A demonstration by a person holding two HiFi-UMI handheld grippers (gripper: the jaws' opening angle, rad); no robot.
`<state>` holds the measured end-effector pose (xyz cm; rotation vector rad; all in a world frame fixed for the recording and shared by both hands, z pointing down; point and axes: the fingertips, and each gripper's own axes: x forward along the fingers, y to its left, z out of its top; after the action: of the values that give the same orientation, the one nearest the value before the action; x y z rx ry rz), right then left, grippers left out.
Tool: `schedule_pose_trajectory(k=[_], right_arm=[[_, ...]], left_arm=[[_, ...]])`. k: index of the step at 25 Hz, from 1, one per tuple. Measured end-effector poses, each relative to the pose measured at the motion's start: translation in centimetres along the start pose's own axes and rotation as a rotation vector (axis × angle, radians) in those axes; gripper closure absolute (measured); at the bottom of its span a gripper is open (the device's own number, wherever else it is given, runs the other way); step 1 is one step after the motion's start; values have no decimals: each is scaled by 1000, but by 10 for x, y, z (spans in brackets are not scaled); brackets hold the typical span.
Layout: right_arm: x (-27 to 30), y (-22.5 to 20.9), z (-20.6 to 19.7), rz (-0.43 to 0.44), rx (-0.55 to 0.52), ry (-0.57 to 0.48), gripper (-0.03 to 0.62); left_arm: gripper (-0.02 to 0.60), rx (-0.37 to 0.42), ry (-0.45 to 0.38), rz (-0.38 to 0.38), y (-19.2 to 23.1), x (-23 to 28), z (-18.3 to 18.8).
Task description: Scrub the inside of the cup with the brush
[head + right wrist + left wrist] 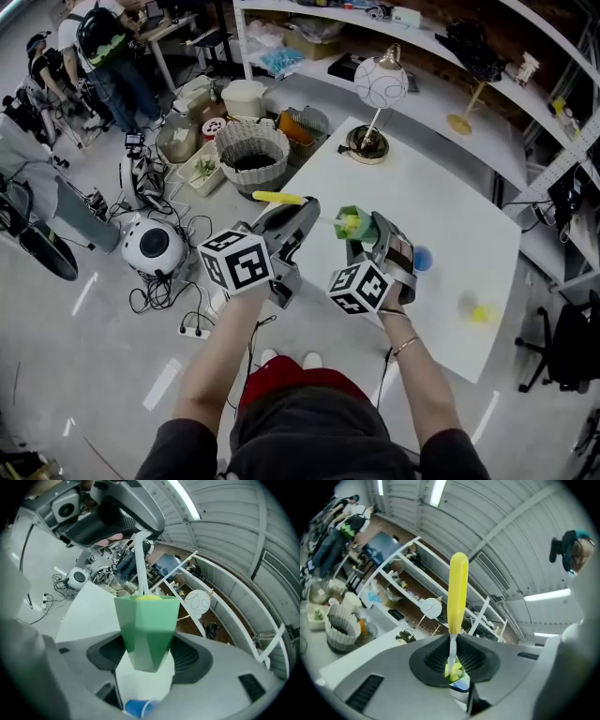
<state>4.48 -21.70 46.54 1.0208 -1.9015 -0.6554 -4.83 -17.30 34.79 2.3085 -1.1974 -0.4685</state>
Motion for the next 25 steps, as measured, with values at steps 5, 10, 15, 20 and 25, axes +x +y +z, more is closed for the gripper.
schedule_pose_trajectory(k=[5,10,15,20,25], right_arm=[[-2,-6,1,-68,-83,14,286],[-3,1,8,-10,-76,-2,286],[-6,3,12,61,-64,-35,286],[-13,11,14,152,-19,-69,286],[-16,23,15,241,3,-100,286]], left_arm=[[538,-274,-63,101,18,-9,-4],[538,-227,-54,115,10,-16,0],[538,52,-3,-71,-17,-16,1],[538,284,82,-250,-36,-18,-3],[538,505,201,-392,-50,-19,-10]])
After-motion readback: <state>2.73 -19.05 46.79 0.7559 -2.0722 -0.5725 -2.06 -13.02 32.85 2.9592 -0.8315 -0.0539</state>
